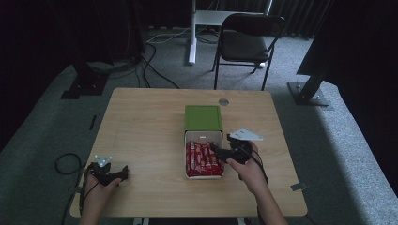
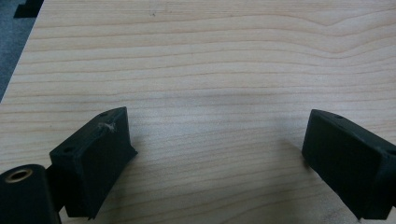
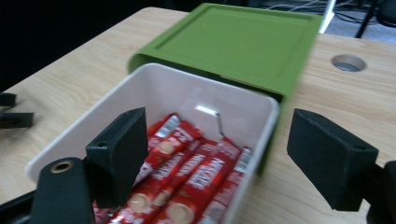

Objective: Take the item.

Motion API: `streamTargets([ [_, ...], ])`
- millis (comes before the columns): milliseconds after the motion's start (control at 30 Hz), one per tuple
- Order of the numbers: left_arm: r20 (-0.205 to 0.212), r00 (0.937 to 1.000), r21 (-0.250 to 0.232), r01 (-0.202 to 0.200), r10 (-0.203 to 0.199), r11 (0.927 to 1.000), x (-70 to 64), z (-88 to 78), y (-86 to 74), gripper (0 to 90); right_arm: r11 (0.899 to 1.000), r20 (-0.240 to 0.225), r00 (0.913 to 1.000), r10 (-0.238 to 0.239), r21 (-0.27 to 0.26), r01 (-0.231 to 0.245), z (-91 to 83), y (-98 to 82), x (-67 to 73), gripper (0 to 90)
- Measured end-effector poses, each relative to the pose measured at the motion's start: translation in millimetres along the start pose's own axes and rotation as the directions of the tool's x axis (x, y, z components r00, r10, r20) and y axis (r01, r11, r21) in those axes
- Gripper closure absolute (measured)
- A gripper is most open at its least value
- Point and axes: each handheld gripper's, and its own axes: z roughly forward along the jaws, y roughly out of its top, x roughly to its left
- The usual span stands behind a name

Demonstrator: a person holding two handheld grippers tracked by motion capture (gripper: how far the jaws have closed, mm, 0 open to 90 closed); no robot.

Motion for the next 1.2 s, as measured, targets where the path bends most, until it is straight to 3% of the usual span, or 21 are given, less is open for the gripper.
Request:
streamTargets([
  [200,0.000,1.0000,0.000,0.000,0.000,1.0000,0.0,0.0,0.0,8.9,1.000,-0.043,0.9990,-0.012,-0.001,0.012,1.8,3.1,16.6,21.3],
  [433,0.000,1.0000,0.001,-0.001,0.001,1.0000,0.0,-0.1,0.0,8.9,0.999,-0.052,0.9978,-0.041,0.018,0.042,8.4,-0.5,31.7,22.6],
  [533,0.000,1.0000,0.001,-0.001,0.001,1.0000,0.0,-0.1,0.0,8.9,0.997,-0.061,0.9964,-0.059,0.036,0.061,12.4,-3.4,36.2,29.1],
  [600,0.000,1.0000,0.001,-0.001,0.001,1.0000,0.0,-0.1,0.0,8.9,0.998,-0.087,0.9957,-0.030,0.057,0.035,14.8,-5.4,37.7,30.8],
  [667,0.000,1.0000,0.001,-0.001,0.001,1.0000,0.0,-0.1,0.0,8.9,0.994,-0.106,0.9941,0.023,0.111,-0.011,17.9,-7.9,37.9,31.9],
  [833,0.000,1.0000,0.001,-0.001,0.001,1.0000,0.0,-0.1,0.0,8.9,0.993,-0.077,0.9967,0.028,0.119,-0.019,22.2,-13.2,42.0,36.8],
  [900,0.000,1.0000,0.001,-0.001,0.001,1.0000,0.0,-0.1,0.0,8.9,0.992,-0.067,0.9972,0.034,0.127,-0.025,23.6,-14.7,42.7,42.8],
  [1200,0.000,1.0000,0.001,-0.001,0.001,1.0000,0.1,-0.1,0.0,8.9,0.986,-0.080,0.9950,0.060,0.162,-0.047,33.0,-21.9,47.8,49.7],
])
